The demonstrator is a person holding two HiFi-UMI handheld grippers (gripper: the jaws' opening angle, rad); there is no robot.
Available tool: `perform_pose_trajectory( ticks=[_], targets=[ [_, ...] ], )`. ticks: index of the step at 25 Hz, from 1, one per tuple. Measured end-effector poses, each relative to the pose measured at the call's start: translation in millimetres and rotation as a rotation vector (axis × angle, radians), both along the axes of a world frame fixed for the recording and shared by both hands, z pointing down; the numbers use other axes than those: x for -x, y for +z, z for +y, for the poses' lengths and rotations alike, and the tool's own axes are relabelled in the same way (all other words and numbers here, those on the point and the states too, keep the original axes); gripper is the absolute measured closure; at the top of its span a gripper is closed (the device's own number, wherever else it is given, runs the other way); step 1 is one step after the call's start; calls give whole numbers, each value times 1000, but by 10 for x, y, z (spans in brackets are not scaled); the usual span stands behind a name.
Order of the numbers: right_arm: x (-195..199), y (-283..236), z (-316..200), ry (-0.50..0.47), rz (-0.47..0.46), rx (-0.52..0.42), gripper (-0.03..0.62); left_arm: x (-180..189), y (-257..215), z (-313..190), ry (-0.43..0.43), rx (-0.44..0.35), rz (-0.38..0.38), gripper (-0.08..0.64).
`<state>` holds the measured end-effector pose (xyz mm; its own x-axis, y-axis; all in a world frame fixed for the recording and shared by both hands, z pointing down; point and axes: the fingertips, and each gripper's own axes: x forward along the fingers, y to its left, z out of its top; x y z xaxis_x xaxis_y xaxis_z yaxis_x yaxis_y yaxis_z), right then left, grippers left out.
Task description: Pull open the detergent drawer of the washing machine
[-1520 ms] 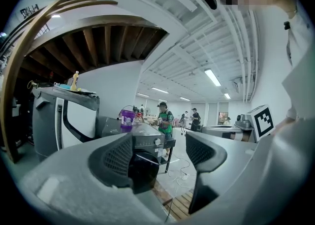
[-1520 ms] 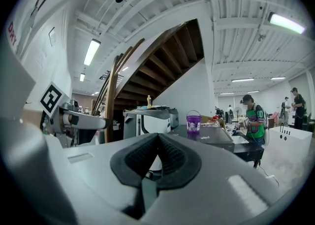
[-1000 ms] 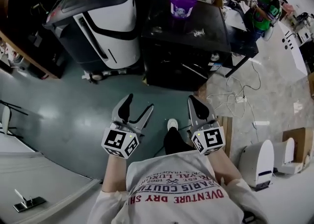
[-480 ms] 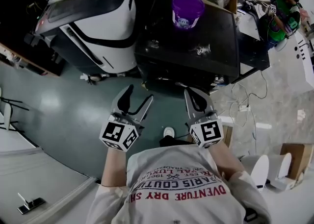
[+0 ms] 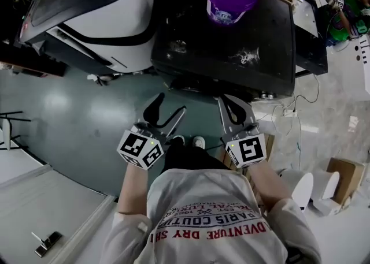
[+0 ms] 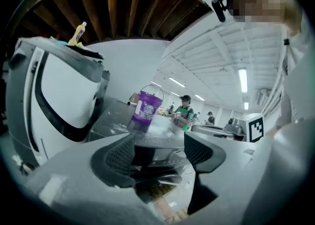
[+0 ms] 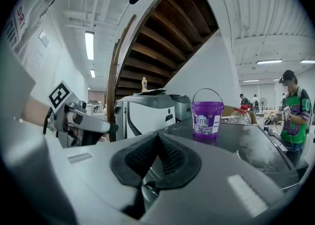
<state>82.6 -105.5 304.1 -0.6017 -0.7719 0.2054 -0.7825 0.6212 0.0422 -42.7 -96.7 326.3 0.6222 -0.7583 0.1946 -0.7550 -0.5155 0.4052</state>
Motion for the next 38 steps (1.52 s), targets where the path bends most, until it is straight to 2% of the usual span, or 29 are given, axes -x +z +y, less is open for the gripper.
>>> perform_pose_trajectory(
  ticks=[4, 9, 12, 15, 18, 21, 22, 24, 29, 33, 38],
  targets=[
    [62, 127, -262, 13, 9, -16, 591, -68, 278, -233, 71, 58, 170, 242],
    [81, 402, -435, 48, -4, -20, 591, -78, 705, -426, 98, 151, 288, 242],
    [182, 610, -422, 42, 11, -17, 591, -10, 984, -547, 52, 207, 455, 242],
    [301, 755, -447, 51, -26, 3, 591, 73, 1269, -706, -24, 254, 601, 242],
    [330, 988, -471, 54, -36, 26, 591, 99, 1533, -819, -78, 277, 723, 241],
    [316, 1223, -498, 58, -29, 42, 591, 77, 1736, -927, -116, 293, 930, 232],
    [302, 1294, -501, 57, -22, 40, 591, 77, 1786, -968, -125, 286, 972, 232],
    [275, 1409, -498, 57, -14, 36, 591, 75, 1859, -1032, -125, 262, 1001, 232],
    [216, 1614, -513, 59, -1, 36, 591, 20, 1866, -1173, -64, 198, 1031, 230],
    [222, 1682, -553, 60, -11, 30, 591, 3, 1826, -1233, -25, 153, 1061, 284],
    [297, 1744, -587, 65, -28, 23, 591, 20, 1808, -1237, -4, 144, 1139, 297]
  ],
)
